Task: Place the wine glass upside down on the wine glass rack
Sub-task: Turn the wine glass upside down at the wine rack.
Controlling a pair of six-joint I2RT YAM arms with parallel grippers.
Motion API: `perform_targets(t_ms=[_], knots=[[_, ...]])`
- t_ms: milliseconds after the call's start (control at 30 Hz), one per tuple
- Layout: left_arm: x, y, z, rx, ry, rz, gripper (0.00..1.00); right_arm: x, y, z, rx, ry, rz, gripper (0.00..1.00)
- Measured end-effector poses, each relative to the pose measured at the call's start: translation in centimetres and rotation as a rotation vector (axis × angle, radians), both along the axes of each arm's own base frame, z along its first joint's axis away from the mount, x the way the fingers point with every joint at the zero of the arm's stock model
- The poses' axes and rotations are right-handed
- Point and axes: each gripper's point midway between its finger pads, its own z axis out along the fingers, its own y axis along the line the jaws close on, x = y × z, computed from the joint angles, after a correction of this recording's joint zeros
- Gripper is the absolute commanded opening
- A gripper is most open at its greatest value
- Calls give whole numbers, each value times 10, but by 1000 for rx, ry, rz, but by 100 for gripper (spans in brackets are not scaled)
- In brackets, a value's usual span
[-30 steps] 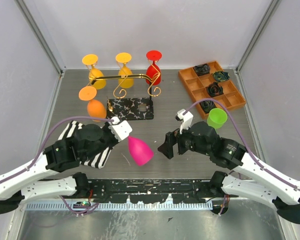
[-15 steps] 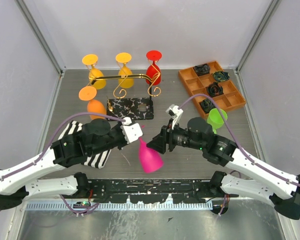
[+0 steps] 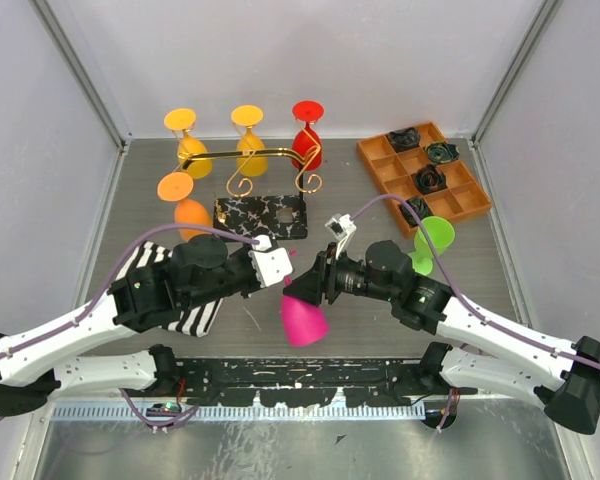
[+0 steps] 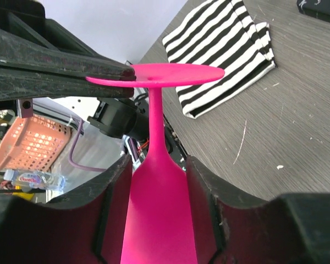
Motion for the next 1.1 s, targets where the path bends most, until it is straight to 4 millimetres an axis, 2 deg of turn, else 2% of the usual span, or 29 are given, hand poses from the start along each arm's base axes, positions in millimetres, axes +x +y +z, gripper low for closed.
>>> perform_targets(t_ms=[633,900,1033,1100], knots=[[5,3,1,4,-14,28,0,13,13,0,59,-22,-23,45],[5,2,-3,13,-11,29,0,17,14,1,65,-30,-33,29],[5,3,-6,20,-8,31,0,19,15,1,69,-31,-40,19],[6,3,-6,21,-9,35,0,20,15,3,73,-32,-45,10]])
